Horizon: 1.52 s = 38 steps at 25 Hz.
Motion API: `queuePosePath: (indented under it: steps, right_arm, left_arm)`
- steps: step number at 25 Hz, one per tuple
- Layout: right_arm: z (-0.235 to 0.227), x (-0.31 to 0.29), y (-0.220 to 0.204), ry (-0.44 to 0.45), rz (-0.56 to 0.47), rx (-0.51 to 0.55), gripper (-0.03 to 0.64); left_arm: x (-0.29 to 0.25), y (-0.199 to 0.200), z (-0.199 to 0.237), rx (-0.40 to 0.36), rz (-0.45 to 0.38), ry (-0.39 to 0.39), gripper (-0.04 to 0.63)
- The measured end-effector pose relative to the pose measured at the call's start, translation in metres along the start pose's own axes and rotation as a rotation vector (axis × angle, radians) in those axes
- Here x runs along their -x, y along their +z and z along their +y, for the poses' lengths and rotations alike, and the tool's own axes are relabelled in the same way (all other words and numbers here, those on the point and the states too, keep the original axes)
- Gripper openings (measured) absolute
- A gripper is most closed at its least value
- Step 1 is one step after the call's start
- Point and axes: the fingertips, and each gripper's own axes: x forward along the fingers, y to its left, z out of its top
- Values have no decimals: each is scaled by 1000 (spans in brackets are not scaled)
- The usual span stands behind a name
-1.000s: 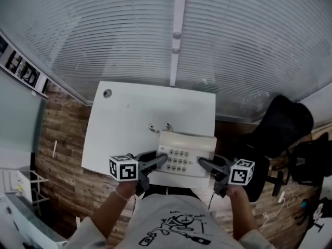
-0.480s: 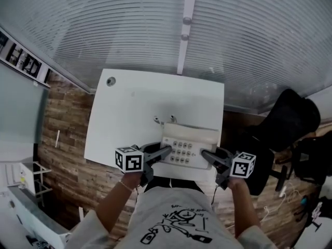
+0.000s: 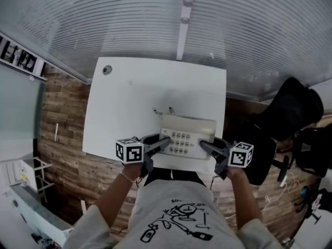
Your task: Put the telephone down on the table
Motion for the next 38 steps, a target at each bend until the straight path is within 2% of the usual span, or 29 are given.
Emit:
queuePosePath:
  steps: [13,38]
  right_arm:
    - [-38,-16,-22,-18,23,-32,229]
    - [-85,-31,-46,-39,77,-72,229]
  left_arm:
    - [-14,-21,41,24,38,23,161]
    - [-34,-50,87,74,64,63,164]
